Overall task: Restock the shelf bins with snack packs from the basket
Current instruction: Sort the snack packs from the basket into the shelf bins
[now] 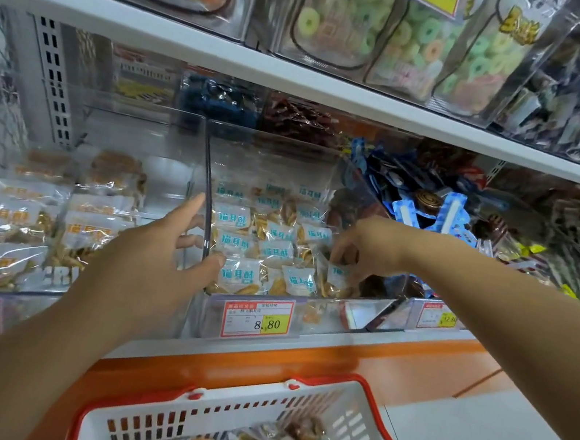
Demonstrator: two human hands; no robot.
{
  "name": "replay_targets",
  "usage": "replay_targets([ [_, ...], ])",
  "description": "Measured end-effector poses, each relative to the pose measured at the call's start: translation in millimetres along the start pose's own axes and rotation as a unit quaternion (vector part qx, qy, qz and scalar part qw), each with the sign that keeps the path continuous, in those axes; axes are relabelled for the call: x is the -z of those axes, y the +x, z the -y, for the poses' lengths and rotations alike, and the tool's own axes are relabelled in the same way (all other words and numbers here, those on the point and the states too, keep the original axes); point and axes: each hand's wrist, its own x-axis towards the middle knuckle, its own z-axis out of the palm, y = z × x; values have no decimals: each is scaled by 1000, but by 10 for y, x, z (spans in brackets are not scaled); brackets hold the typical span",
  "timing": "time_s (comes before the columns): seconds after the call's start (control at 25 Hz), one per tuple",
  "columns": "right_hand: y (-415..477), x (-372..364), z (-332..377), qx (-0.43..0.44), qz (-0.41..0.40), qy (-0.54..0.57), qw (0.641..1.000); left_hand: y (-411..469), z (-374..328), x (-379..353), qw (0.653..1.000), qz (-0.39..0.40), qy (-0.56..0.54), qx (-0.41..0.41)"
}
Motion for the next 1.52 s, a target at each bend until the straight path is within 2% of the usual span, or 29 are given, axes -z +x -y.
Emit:
replay_targets([
  [0.12,32,-102,27,3,-8,-23,1000,-13,-15,13,1000,3,-3,5],
  [0.28,37,-113,168,22,-46,113,992,-21,-8,14,1000,0,-8,-2],
  [0.4,137,-252,342,46,-46,77,995,-25,-22,12,1000,5,-10,-1],
  [0.6,200,-335,422,74,-53,228,969,-24,-29,26,1000,7,-15,0],
  [0.72,32,-218,233,30,-123,315,941,-32,-37,32,1000,8,-16,4],
  [0.76,-25,-212,180,14,-133,279,951,-39,-36,31,1000,7,-15,6],
  [0.84,-124,-274,106,4,-88,170,982,-73,-54,4,1000,2,-11,9],
  [0.88,-186,-320,81,4,-89,162,983,-126,-77,-13,1000,-17,-7,5],
  [0.92,-253,-341,59,1,-126,205,971,-190,-99,-19,998,-54,0,-13],
  [0.96,-363,-363,57,-6,-202,277,939,-282,-137,-25,994,-102,5,-49],
  [1.0,-498,-414,67,-11,-300,353,886,-382,-173,-35,983,-149,3,-102],
  [1.04,-653,-516,92,-8,-399,425,812,-490,-202,-61,972,-178,-3,-156],
  [1.08,-794,-722,137,-8,-469,477,743,-608,-208,-128,965,-176,-9,-196],
  [1.12,-911,-1011,229,-24,-495,499,711,-728,-188,-231,967,-141,-12,-213],
  [1.16,-1016,-1389,369,-57,-478,505,717,-861,-130,-381,975,-78,-9,-206],
  [1.2,-1074,-1785,506,-87,-408,497,761,-993,-33,-566,984,3,4,-180],
  [1.24,-1083,-2250,622,-104,-290,477,824,-1128,87,-767,985,96,30,-140],
  [1.28,-1096,-2626,730,-112,-157,461,866,-1270,225,-969,973,194,72,-99],
  [1.32,-1086,-2954,815,-113,-40,452,884,-1399,380,-1166,949,285,112,-71],
  [1.36,-1087,-3170,895,-103,41,459,882,-1529,526,-1335,922,359,135,-48],
  [1.4,-1082,-3333,981,-88,82,466,877,-1643,644,-1467,900,410,147,-21],
  [1.44,-1087,-3401,1103,-73,104,439,890,-1749,735,-1577,887,434,155,7],
  [1.52,-1082,-3522,1351,-64,126,329,934,-1926,839,-1755,886,425,184,27],
])
